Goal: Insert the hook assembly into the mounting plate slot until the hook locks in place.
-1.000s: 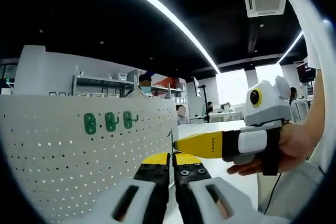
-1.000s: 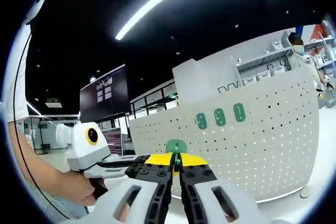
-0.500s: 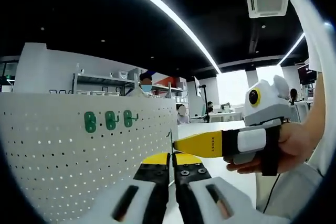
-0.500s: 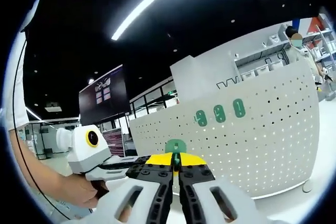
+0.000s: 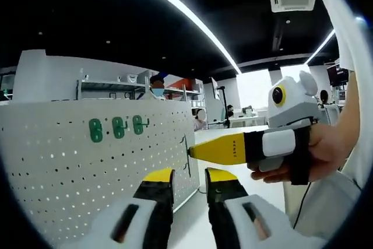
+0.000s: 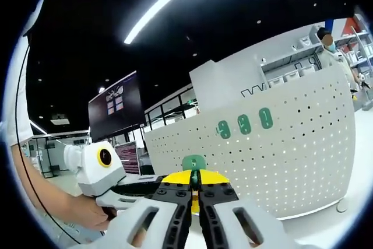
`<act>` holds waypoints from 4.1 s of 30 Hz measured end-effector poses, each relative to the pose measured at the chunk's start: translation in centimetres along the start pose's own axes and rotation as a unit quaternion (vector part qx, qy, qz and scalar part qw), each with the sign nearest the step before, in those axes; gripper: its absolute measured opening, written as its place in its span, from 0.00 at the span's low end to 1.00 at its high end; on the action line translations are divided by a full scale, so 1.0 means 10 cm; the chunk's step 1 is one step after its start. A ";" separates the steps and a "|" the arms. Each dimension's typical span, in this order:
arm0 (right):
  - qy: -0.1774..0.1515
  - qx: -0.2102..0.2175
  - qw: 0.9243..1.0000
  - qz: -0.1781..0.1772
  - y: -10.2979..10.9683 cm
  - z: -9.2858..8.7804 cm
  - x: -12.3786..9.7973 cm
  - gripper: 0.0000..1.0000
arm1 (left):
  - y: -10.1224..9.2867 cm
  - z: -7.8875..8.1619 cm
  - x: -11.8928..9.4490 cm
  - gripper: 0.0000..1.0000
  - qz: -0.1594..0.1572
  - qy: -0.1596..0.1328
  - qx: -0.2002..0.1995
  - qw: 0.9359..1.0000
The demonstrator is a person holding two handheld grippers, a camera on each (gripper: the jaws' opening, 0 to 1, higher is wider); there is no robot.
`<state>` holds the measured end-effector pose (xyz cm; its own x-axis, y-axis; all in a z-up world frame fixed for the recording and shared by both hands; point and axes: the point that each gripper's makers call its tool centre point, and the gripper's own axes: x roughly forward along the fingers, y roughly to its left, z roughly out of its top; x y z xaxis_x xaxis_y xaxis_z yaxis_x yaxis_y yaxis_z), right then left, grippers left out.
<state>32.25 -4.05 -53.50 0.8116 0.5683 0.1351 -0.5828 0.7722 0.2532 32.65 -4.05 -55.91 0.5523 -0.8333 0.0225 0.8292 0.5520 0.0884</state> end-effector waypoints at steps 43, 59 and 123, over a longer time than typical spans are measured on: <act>0.013 -0.090 0.992 -0.085 -0.51 0.21 -0.06 0.00 | 0.08 -0.18 -0.13 0.72 0.026 0.016 -0.026 0.999; -0.006 -0.093 0.987 -0.130 -0.94 0.53 0.02 0.00 | 0.15 -0.31 -0.44 0.73 0.055 0.018 -0.028 0.998; -0.034 -0.155 0.968 -0.195 -1.78 0.87 0.58 0.01 | 0.34 -0.67 -1.27 0.74 0.166 0.019 -0.058 0.984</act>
<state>47.61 -16.96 -48.86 0.9667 0.2054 0.1529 -0.2076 0.9782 -0.0012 29.07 8.62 -62.55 0.7950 -0.6066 -0.0066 0.6062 0.7947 -0.0314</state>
